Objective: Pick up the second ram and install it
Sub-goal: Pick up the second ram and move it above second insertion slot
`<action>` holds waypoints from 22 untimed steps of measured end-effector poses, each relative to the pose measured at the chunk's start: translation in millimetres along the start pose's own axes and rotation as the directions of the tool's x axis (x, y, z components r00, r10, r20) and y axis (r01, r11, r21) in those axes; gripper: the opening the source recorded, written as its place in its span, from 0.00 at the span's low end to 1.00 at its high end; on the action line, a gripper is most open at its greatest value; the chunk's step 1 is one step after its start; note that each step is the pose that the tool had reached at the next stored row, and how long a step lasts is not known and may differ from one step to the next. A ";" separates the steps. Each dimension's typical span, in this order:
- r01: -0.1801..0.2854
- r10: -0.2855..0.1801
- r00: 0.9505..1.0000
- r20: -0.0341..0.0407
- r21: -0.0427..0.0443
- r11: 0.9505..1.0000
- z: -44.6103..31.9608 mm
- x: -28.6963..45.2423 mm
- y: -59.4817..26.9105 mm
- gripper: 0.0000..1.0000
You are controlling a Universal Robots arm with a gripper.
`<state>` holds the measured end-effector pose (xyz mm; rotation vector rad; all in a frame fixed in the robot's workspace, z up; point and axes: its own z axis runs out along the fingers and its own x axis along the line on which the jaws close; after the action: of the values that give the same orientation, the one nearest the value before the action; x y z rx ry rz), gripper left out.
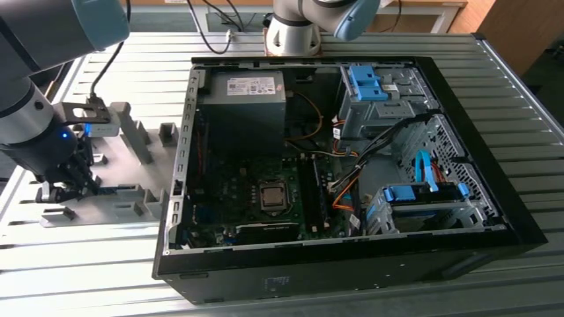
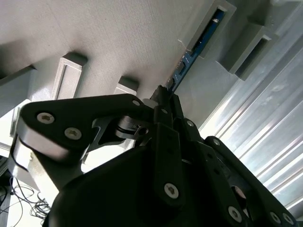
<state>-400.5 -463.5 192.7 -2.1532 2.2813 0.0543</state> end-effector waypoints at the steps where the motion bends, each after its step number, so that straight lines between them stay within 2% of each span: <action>1: 0.000 0.000 1.000 0.000 0.000 1.000 0.0 0.0 0.0 0.16; 14: 0.001 -0.001 1.000 0.000 0.000 1.000 0.1 0.0 0.0 0.14; 19: 0.055 -0.055 0.998 -0.001 -0.001 0.998 0.1 0.1 0.0 0.14; 22: 0.059 -0.059 0.998 -0.001 -0.002 0.998 0.1 0.2 0.0 0.14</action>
<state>-400.5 -463.7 192.6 -2.2202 2.2175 0.0545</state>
